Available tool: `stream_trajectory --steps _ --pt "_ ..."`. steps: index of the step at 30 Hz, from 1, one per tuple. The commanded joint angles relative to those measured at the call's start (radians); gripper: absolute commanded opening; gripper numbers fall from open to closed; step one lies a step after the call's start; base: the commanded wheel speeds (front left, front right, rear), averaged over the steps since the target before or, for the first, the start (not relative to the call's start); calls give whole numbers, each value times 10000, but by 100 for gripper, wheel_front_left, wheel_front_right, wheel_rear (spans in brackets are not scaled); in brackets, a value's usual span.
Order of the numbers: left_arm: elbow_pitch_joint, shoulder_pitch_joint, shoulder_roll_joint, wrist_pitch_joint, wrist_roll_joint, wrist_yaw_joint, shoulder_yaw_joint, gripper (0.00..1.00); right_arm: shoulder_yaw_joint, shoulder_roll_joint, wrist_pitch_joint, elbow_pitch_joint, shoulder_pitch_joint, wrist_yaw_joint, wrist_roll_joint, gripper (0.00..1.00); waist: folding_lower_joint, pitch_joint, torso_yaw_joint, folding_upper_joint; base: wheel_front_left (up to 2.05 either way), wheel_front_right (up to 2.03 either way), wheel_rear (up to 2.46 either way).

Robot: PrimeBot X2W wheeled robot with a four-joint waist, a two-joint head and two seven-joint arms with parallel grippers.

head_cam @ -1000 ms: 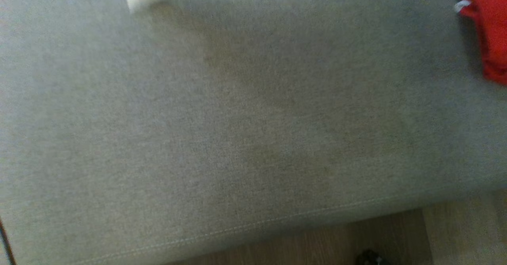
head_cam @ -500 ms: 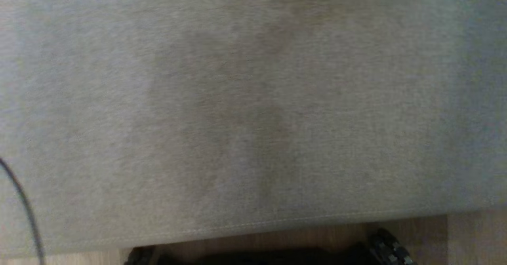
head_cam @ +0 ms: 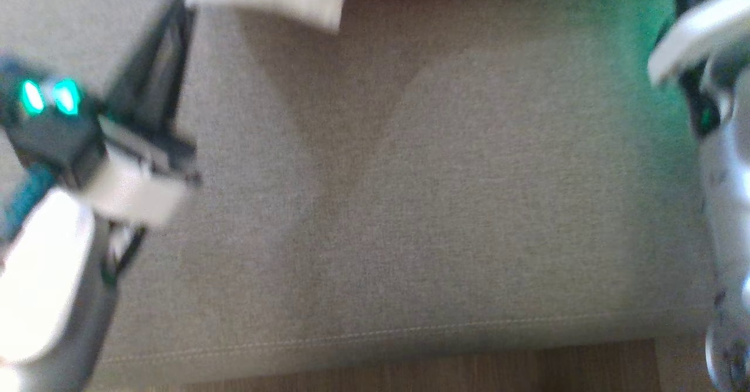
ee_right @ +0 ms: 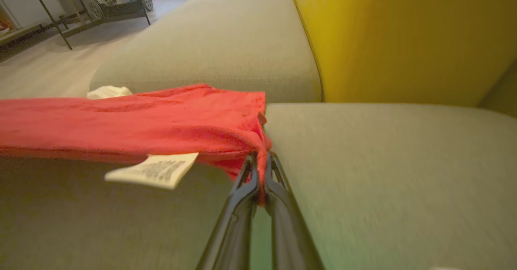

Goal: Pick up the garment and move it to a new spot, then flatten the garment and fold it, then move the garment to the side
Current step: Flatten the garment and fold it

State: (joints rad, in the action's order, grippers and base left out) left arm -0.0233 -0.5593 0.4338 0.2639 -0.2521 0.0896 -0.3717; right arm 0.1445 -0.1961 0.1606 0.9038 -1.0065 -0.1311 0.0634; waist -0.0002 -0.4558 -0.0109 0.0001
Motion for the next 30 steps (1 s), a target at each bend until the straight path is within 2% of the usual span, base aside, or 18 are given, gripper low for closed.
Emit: stream_trajectory --steps 1,7,9,10,15,16,21,25,30 --pt "-423 749 589 -23 -150 48 551 0 -269 -209 -272 -577 813 4 392 0 2 832 113 -1 0 0 0" --pt "-943 3617 796 -22 -760 26 569 0 -321 -670 -1094 -2238 3465 4 1387 0 2 1608 105 -1 0 0 0" --pt "-1280 4379 862 -28 -895 -115 595 0 -120 -750 -1359 -3052 4385 4 1658 0 2 1739 80 -1 0 0 0" --pt "-1280 4379 862 -28 -895 -115 595 0 -120 -750 -1359 -3052 4385 4 1658 0 2 1739 80 -1 0 0 0" --pt "-2508 5835 992 -284 -1225 -544 740 0 554 -688 -2177 -5632 6670 4 2004 0 2 1849 -3 -1 0 0 0" --pt "-3048 6260 1063 -542 -1302 -703 751 0 893 -571 -2570 -6809 7487 4 1914 0 2 1856 -26 -1 0 0 0" --pt "-3944 6586 1048 -1320 -1555 -931 624 0 1389 -44 -3573 -9253 8757 4 1570 0 2 1804 -28 -1 0 0 0" --pt "-3681 5887 694 -1805 -1685 -1051 447 0 1426 304 -4097 -9796 8666 4 1121 0 2 1709 -23 -1 0 0 0" --pt "-2423 4309 56 -2131 -1871 -872 136 0 1258 217 -4299 -8902 7718 4 541 0 2 1457 -99 -1 0 0 0"
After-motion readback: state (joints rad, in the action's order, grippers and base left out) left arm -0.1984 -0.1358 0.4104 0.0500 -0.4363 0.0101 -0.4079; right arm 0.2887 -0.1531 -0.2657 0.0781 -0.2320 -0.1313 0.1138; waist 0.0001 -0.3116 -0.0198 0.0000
